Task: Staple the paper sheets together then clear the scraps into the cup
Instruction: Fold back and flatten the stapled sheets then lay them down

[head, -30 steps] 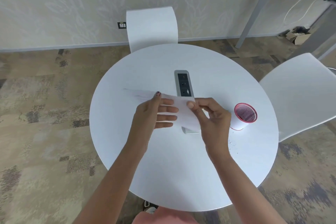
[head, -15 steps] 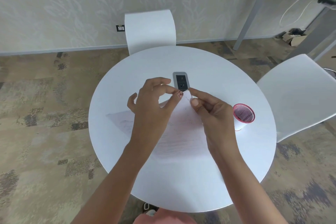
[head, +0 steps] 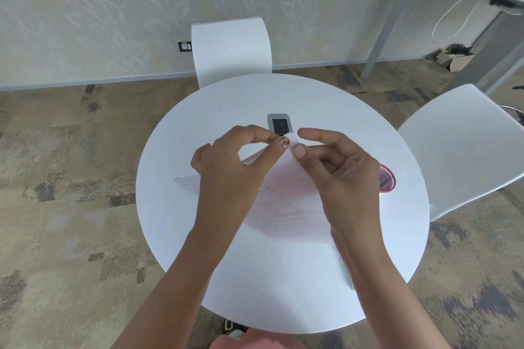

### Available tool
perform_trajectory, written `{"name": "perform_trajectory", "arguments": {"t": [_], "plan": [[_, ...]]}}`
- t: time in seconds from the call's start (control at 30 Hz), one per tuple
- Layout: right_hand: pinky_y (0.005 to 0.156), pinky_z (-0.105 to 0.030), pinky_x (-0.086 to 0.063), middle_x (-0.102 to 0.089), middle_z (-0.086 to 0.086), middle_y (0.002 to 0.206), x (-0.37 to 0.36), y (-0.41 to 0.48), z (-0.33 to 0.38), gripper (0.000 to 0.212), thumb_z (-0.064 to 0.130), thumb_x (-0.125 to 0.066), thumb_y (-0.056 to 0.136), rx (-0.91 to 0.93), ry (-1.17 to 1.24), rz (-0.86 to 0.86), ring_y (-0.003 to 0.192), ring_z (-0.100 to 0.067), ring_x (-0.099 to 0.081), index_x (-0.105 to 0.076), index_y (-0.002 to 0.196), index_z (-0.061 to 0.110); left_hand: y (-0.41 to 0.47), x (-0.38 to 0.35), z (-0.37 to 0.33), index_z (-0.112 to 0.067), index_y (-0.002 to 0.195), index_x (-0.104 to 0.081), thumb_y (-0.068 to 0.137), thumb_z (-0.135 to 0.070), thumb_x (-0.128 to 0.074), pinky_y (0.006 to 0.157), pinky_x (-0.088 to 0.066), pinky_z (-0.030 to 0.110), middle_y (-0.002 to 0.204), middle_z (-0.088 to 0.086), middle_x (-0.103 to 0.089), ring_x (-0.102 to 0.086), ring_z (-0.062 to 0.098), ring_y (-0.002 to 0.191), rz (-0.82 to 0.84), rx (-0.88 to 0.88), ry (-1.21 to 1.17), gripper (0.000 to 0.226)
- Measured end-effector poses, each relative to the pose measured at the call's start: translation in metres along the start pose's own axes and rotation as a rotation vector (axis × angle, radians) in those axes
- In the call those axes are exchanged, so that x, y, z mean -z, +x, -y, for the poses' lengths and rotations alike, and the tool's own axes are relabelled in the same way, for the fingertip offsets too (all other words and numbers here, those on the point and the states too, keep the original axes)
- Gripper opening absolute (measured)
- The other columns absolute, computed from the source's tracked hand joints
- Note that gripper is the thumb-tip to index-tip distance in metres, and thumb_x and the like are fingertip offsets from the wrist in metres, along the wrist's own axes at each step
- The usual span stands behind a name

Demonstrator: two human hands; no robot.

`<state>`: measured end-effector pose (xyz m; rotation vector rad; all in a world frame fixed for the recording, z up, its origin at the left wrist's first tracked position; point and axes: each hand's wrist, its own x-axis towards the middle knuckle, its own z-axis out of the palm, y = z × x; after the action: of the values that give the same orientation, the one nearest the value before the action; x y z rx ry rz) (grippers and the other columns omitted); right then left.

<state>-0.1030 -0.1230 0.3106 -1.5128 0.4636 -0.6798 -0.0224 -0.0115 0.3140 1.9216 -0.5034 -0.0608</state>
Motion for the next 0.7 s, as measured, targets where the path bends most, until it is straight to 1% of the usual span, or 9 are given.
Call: {"name": "perform_trajectory", "arguments": {"t": [0.1,0.17,0.23,0.3,0.37,0.43,0.5,0.6,0.7], "plan": [[0.066,-0.013,-0.046,-0.074,-0.003,0.072,0.000,-0.001,0.004,0.015,0.014,-0.074,0.081,-0.001,-0.015,-0.012,0.070,-0.010,-0.068,-0.072,0.096,0.016,0.001,-0.001,-0.003,-0.048,0.072,-0.061,0.085,-0.046,-0.069,0.107,-0.036,0.048,0.089,-0.047,-0.059,-0.051,-0.024,0.094,0.020,0.020,0.003,0.015],[0.064,-0.012,-0.045,-0.074,-0.004,0.071,0.001,-0.001,0.006,0.014,0.014,-0.074,0.082,-0.005,-0.015,-0.010,0.067,-0.009,-0.066,-0.071,0.095,0.015,0.002,-0.001,-0.003,-0.048,0.072,-0.061,0.085,-0.047,-0.069,0.106,-0.037,0.048,0.089,-0.046,-0.060,-0.052,-0.024,0.094,0.032,0.024,-0.007,0.015],[0.063,-0.011,-0.044,-0.072,-0.005,0.070,0.001,-0.001,0.008,0.013,0.011,-0.071,0.084,-0.009,-0.008,0.005,0.065,-0.009,-0.063,-0.070,0.096,0.015,0.003,-0.002,-0.001,-0.045,0.076,-0.065,0.084,-0.046,-0.069,0.105,-0.040,0.046,0.092,-0.036,-0.065,-0.056,-0.018,0.095,0.032,0.024,-0.055,0.010],[0.063,-0.011,-0.043,-0.072,-0.009,0.071,0.003,-0.001,0.010,0.014,0.007,-0.069,0.086,-0.007,-0.001,0.027,0.065,-0.009,-0.061,-0.070,0.098,0.014,0.004,-0.001,0.000,-0.038,0.082,-0.070,0.084,-0.041,-0.070,0.104,-0.043,0.042,0.091,-0.024,-0.071,-0.061,-0.011,0.096,0.024,0.036,-0.125,0.004],[0.062,-0.010,-0.043,-0.071,-0.011,0.071,0.004,-0.002,0.011,0.017,0.003,-0.066,0.087,-0.002,0.003,0.039,0.064,-0.007,-0.059,-0.069,0.100,0.013,0.004,-0.001,0.000,-0.033,0.085,-0.073,0.080,-0.044,-0.068,0.103,-0.045,0.039,0.091,-0.020,-0.073,-0.063,-0.007,0.097,0.028,0.041,-0.152,0.013],[0.060,-0.009,-0.042,-0.070,-0.009,0.069,0.006,-0.003,0.013,0.019,0.000,-0.065,0.087,-0.001,0.001,0.039,0.062,-0.006,-0.058,-0.068,0.101,0.012,0.004,0.000,-0.001,-0.030,0.086,-0.074,0.077,-0.048,-0.064,0.101,-0.046,0.039,0.092,-0.019,-0.073,-0.064,-0.005,0.098,0.042,0.050,-0.166,0.022],[0.060,-0.009,-0.043,-0.071,-0.005,0.068,0.006,-0.003,0.014,0.020,-0.001,-0.065,0.086,-0.005,-0.001,0.035,0.062,-0.006,-0.059,-0.068,0.101,0.013,0.004,0.000,-0.003,-0.030,0.087,-0.074,0.076,-0.049,-0.063,0.102,-0.046,0.040,0.092,-0.019,-0.073,-0.064,-0.003,0.099,0.051,0.062,-0.185,0.024],[0.061,-0.010,-0.044,-0.073,0.001,0.068,0.006,-0.003,0.016,0.018,0.004,-0.069,0.084,-0.006,0.006,0.026,0.063,-0.005,-0.063,-0.068,0.099,0.014,0.003,0.000,-0.004,-0.031,0.088,-0.075,0.075,-0.051,-0.063,0.104,-0.044,0.042,0.093,-0.021,-0.072,-0.063,-0.002,0.102,0.056,0.083,-0.198,0.026],[0.063,-0.014,-0.046,-0.075,0.000,0.071,0.004,-0.003,0.016,0.018,0.008,-0.072,0.082,0.008,-0.004,0.016,0.066,-0.012,-0.067,-0.066,0.098,0.014,0.002,0.000,-0.005,-0.032,0.086,-0.074,0.072,-0.053,-0.067,0.106,-0.042,0.040,0.094,-0.021,-0.072,-0.063,-0.003,0.104,0.055,0.093,-0.199,0.026]]}}
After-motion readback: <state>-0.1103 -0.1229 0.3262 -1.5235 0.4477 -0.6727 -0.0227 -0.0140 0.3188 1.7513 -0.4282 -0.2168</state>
